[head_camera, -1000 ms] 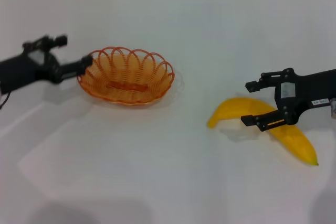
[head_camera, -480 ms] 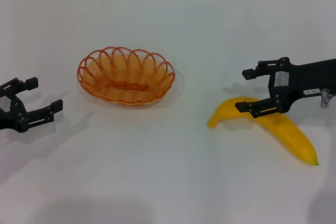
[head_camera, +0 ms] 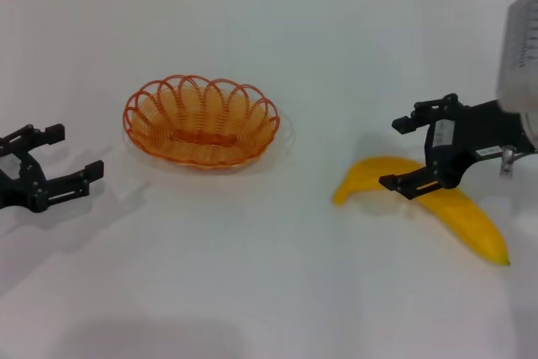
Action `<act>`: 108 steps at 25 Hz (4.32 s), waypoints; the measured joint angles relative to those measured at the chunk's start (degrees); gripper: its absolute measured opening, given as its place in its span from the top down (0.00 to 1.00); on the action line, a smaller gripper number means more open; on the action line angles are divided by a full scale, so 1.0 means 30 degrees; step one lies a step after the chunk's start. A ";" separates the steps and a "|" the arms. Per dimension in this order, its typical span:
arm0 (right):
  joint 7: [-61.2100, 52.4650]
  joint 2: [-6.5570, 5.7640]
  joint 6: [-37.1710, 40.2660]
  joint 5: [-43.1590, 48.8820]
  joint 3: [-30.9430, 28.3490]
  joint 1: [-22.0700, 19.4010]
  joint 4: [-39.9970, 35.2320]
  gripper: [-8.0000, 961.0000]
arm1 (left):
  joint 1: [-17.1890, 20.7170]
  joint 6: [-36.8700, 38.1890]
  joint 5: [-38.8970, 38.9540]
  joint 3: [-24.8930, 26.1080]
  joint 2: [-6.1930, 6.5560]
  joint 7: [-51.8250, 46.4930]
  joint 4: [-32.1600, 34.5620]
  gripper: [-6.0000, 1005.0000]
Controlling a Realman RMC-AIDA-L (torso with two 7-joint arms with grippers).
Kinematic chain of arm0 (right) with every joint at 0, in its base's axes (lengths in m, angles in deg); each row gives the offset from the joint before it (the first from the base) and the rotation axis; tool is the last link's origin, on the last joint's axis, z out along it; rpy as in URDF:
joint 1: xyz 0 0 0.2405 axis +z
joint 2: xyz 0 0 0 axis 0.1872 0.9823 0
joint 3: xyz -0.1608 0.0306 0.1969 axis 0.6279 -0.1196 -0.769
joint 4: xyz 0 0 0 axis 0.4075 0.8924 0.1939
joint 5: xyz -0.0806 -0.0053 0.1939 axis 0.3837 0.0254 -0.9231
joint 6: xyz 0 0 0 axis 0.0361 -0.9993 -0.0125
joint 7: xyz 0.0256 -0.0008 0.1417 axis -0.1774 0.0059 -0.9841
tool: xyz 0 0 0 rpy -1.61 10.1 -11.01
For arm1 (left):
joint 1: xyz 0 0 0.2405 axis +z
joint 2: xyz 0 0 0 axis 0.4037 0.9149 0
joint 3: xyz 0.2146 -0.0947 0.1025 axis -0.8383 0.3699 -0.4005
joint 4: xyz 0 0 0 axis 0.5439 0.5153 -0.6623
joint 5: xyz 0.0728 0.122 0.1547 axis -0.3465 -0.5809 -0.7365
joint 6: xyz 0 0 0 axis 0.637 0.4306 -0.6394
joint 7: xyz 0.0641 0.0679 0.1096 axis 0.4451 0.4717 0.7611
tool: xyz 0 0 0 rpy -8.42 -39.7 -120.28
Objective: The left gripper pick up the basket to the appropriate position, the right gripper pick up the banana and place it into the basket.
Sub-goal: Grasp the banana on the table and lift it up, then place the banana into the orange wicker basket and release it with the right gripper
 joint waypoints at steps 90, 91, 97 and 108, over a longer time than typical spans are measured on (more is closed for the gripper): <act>-0.7494 -0.0087 -0.1604 0.4641 0.6245 0.7205 -0.1396 0.49 | -0.0620 -0.0238 0.0176 0.0075 -0.0142 0.0996 -0.0988 0.11; -0.7637 -0.0087 -0.1814 0.4644 0.6616 0.7672 -0.1401 0.49 | -0.0639 -0.0242 0.0177 0.0075 -0.0143 0.0996 -0.0990 0.11; -0.9266 -0.0052 -0.3476 0.5485 0.9129 1.0163 -0.0983 0.49 | -0.0750 -0.0265 0.0181 0.0048 -0.0138 0.0995 -0.1022 0.11; -1.2223 0.0087 -0.6118 0.7320 1.2219 1.2643 0.1562 0.49 | -0.1343 -0.0409 -0.0023 -0.0107 -0.0104 0.0994 -0.1524 0.11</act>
